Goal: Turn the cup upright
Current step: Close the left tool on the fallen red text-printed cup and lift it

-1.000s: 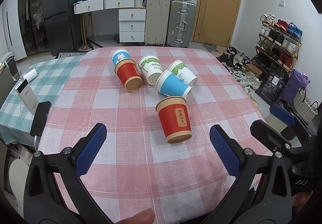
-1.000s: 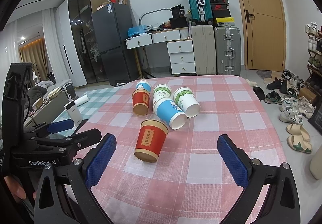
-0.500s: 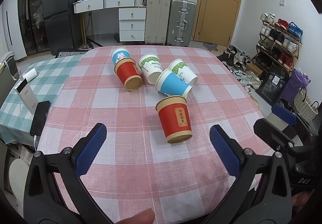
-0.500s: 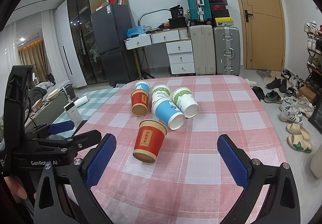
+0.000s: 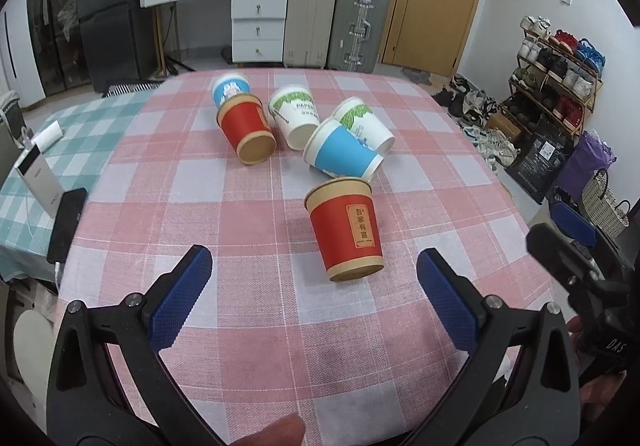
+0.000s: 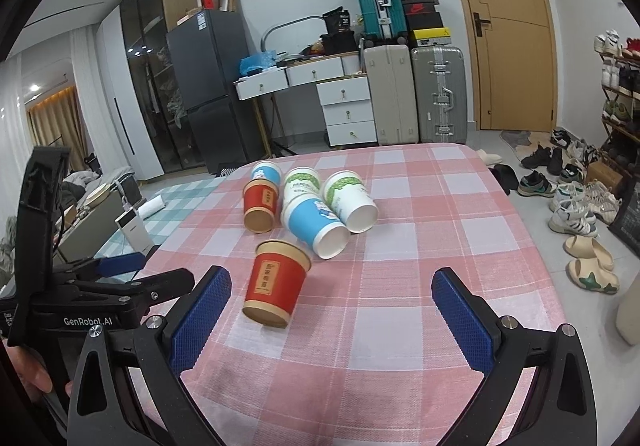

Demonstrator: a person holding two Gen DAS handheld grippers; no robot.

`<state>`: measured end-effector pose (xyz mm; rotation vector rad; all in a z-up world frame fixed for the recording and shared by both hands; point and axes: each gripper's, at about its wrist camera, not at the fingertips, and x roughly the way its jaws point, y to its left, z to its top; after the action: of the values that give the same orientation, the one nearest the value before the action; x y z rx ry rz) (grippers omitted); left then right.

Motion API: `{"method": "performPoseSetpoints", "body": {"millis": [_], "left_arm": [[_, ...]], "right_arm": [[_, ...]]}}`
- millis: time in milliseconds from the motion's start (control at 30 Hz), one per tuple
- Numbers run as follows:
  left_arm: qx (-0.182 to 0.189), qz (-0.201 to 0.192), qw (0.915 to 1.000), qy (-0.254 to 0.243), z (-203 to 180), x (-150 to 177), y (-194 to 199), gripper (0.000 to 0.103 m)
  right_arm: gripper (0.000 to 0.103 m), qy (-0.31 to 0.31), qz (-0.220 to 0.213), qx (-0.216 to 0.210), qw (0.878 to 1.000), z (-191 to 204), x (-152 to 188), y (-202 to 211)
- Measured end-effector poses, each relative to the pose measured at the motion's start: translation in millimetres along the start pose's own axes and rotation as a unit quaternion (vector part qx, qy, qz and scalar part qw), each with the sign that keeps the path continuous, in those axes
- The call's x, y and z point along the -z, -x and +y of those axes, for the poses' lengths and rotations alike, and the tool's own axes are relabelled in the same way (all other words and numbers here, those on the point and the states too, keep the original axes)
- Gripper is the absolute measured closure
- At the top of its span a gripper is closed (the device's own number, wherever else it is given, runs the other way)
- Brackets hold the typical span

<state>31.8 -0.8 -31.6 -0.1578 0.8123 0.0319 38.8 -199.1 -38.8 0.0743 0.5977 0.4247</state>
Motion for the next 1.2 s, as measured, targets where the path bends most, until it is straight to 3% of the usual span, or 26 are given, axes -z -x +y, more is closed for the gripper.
{"method": "performPoseSetpoints", "body": {"millis": [367,733,833,933,967,1200], "left_arm": [[0.001,0.092,0.9958,0.009,-12,-19,-90,0.001],[0.007,0.17,0.9839,0.055,-18,-39,-164,0.001],[0.006,0.171,0.9838,0.055,-20,-41,-171,0.01],[0.005,0.181,0.9818,0.057,-21,-43,-176,0.029],[0.009,0.187,0.9802,0.064,-19,-43,-179,0.04],[0.034,0.188,0.9788,0.075,-15,-41,-172,0.042]], "right_arm": [[0.001,-0.034,0.021,0.009,0.999,-38,4,-31],[0.001,-0.07,0.036,0.004,0.997,-73,9,-57],[0.001,-0.074,0.039,0.003,0.996,-78,10,-61],[0.001,-0.078,0.039,0.002,0.996,-80,10,-62],[0.001,-0.079,0.039,0.001,0.996,-81,10,-62],[0.001,-0.081,0.037,-0.001,0.996,-80,10,-60]]}}
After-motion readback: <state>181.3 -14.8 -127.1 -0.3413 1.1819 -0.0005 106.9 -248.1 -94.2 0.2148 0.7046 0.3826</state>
